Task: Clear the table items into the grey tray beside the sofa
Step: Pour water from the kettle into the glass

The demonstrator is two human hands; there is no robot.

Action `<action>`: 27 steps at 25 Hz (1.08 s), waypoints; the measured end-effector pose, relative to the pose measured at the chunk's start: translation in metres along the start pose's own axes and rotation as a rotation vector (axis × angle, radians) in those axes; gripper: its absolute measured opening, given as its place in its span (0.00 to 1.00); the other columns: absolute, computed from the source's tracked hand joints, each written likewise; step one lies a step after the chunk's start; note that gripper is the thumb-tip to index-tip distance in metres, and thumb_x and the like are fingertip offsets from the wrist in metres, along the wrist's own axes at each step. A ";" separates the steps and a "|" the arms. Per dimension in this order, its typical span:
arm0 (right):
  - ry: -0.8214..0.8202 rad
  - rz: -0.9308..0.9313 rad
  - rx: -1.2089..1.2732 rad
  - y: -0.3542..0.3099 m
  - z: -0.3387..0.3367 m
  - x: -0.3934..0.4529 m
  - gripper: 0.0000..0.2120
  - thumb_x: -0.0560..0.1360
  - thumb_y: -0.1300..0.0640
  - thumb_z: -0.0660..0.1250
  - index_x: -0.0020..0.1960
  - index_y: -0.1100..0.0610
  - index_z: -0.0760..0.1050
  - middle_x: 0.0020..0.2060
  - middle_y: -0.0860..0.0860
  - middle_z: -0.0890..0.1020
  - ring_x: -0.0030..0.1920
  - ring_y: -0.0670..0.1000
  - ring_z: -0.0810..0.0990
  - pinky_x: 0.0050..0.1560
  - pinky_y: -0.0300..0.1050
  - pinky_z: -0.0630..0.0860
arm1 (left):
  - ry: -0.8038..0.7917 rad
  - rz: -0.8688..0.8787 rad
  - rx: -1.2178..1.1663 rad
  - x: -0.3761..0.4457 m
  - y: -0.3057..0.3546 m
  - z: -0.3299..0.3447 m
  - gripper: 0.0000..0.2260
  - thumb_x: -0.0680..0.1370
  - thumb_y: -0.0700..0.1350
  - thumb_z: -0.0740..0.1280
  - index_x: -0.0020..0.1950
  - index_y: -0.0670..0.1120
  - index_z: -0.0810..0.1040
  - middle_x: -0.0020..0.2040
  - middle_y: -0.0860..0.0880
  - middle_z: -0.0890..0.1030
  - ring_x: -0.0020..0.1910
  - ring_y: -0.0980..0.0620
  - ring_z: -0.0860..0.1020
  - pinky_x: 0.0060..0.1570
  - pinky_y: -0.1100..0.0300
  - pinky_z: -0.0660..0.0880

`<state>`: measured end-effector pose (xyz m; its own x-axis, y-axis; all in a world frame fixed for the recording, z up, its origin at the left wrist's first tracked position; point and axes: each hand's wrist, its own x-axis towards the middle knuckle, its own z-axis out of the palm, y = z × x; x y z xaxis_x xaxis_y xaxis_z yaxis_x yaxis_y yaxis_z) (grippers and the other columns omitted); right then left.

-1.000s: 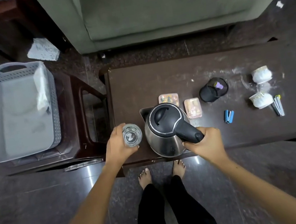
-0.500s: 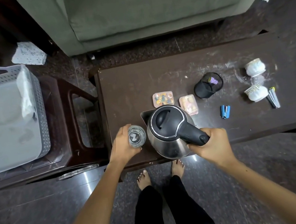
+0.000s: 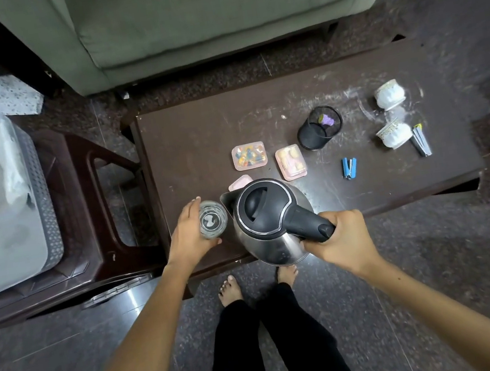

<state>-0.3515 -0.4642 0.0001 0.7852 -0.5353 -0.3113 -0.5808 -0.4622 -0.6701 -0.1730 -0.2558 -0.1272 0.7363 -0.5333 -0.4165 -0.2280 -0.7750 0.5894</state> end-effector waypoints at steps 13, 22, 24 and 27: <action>-0.188 -0.177 -0.416 -0.024 -0.006 0.015 0.18 0.61 0.57 0.70 0.25 0.54 0.60 0.21 0.52 0.66 0.27 0.58 0.69 0.27 0.40 0.57 | 0.269 -0.124 -0.196 -0.045 0.009 0.007 0.37 0.65 0.37 0.78 0.70 0.38 0.65 0.66 0.38 0.73 0.65 0.41 0.73 0.66 0.48 0.69; -0.238 -0.196 -0.471 -0.036 0.018 0.030 0.10 0.60 0.56 0.68 0.28 0.59 0.68 0.22 0.53 0.69 0.27 0.59 0.72 0.27 0.42 0.64 | 0.268 -0.212 -0.289 -0.057 0.002 0.006 0.37 0.67 0.37 0.76 0.72 0.39 0.63 0.64 0.41 0.76 0.64 0.45 0.74 0.67 0.52 0.69; -0.243 -0.183 -0.460 -0.037 0.021 0.032 0.13 0.60 0.56 0.68 0.26 0.58 0.64 0.21 0.53 0.67 0.26 0.56 0.69 0.26 0.42 0.62 | 0.266 -0.224 -0.299 -0.057 0.002 0.006 0.36 0.68 0.37 0.76 0.72 0.39 0.63 0.64 0.41 0.76 0.64 0.46 0.74 0.67 0.53 0.69; -0.256 -0.168 -0.451 -0.037 0.024 0.036 0.14 0.60 0.57 0.68 0.26 0.57 0.63 0.22 0.53 0.67 0.26 0.56 0.67 0.26 0.42 0.62 | 0.271 -0.221 -0.313 -0.057 0.001 0.007 0.34 0.69 0.36 0.75 0.71 0.39 0.64 0.63 0.41 0.76 0.63 0.46 0.75 0.66 0.52 0.70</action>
<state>-0.2961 -0.4494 -0.0024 0.8695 -0.2645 -0.4171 -0.4332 -0.8141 -0.3867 -0.2198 -0.2283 -0.1075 0.8950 -0.2271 -0.3840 0.1250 -0.6985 0.7046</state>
